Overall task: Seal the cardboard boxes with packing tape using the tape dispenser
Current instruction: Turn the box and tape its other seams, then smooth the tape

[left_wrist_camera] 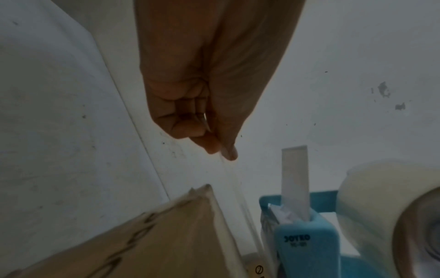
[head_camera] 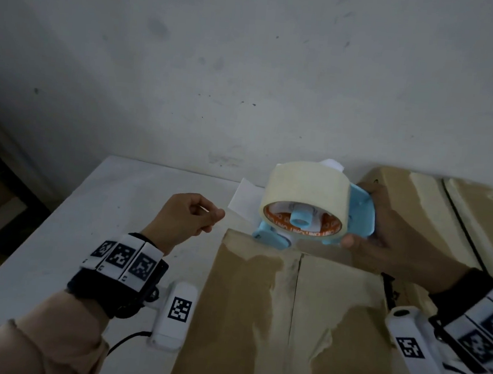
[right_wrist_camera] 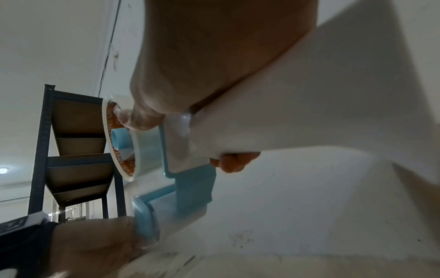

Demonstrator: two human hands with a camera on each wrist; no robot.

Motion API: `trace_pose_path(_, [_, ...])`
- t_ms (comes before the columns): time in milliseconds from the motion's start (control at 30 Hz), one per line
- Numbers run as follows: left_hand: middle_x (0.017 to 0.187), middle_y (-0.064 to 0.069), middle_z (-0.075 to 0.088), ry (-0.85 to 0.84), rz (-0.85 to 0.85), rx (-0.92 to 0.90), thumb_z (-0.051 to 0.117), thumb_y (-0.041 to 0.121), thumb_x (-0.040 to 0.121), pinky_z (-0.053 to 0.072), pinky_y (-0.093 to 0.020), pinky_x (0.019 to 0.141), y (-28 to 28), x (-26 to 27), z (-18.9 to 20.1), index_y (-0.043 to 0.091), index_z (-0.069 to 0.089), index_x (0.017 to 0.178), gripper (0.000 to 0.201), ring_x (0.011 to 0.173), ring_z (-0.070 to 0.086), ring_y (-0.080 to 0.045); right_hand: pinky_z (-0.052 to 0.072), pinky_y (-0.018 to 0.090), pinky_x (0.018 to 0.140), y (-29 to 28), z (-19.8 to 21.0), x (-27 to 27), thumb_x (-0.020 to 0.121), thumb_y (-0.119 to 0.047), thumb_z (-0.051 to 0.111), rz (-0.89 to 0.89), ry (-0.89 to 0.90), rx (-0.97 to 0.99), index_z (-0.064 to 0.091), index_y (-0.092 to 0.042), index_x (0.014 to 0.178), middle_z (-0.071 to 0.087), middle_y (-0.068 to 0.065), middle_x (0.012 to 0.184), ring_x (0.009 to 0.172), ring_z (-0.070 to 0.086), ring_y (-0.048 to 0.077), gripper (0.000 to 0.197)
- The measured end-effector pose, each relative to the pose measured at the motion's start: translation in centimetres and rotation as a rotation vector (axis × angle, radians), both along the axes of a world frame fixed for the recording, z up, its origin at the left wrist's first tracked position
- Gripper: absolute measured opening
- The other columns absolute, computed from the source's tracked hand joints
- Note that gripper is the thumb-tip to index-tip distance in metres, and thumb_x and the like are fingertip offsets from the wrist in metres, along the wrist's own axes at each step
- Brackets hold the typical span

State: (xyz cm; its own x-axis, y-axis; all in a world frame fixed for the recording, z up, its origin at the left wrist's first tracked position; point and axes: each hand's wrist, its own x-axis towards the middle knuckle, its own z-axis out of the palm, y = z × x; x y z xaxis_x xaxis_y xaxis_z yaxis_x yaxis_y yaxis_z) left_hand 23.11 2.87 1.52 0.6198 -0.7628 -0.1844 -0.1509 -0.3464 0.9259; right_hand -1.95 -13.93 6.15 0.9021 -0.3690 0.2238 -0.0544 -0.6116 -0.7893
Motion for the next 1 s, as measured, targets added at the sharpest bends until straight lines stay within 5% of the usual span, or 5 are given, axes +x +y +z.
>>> trace_pose_path(200, [0.064,-0.007,0.061,0.011,0.006,0.007,0.068,0.018,0.081,0.046,-0.015,0.05,0.1,0.4,-1.0,0.013,0.06,0.075,0.011,0.044,0.055,0.003,0.044,0.006,0.069,0.4,0.1,0.7,0.07,-0.075,0.05,-0.001,-0.014,-0.02,0.028,-0.034,0.112,0.041,-0.043,0.101,0.091,0.053,-0.009,0.063])
trace_pose_path(367, [0.063,-0.007,0.061,0.029,-0.014,0.014,0.068,0.017,0.081,0.046,-0.015,0.05,0.2,0.4,-1.6,0.013,0.061,0.077,0.009,0.044,0.055,0.003,0.047,0.01,0.067,0.1,-0.3,0.7,0.068,-0.076,0.051,-0.014,0.011,-0.03,0.029,-0.031,0.112,0.044,-0.04,0.101,0.09,0.054,-0.006,0.066])
trace_pose_path(700, [0.069,-0.005,0.059,0.238,-0.118,0.145,0.055,0.021,0.089,0.046,-0.014,0.052,-0.3,-0.2,-3.5,0.011,0.055,0.081,0.013,0.05,0.056,-0.003,0.044,0.004,0.064,-0.6,-1.3,0.5,0.071,-0.064,0.06,-0.064,-0.01,-0.024,0.038,0.006,0.113,0.052,-0.018,0.097,0.085,0.057,-0.01,0.084])
trace_pose_path(833, [0.078,-0.008,0.059,0.288,-0.268,0.238,0.043,0.03,0.094,0.047,-0.031,0.076,-0.8,-0.3,-3.5,0.015,0.047,0.082,0.02,0.073,0.054,-0.019,0.038,0.002,0.055,-1.1,-1.7,0.8,0.073,-0.049,0.064,-0.052,0.061,-0.057,0.04,0.002,0.108,0.052,-0.037,0.085,0.068,0.055,-0.012,0.066])
trace_pose_path(1000, [0.096,-0.012,0.057,0.311,-0.329,0.343,0.033,0.045,0.093,0.048,-0.028,0.072,-0.7,-0.4,-3.7,0.016,0.045,0.097,0.032,0.084,0.053,-0.022,0.039,0.001,0.064,-1.0,-1.8,0.8,0.074,-0.061,0.057,-0.078,0.018,-0.09,0.04,0.0,0.111,0.045,-0.017,0.091,0.08,0.053,-0.014,0.074])
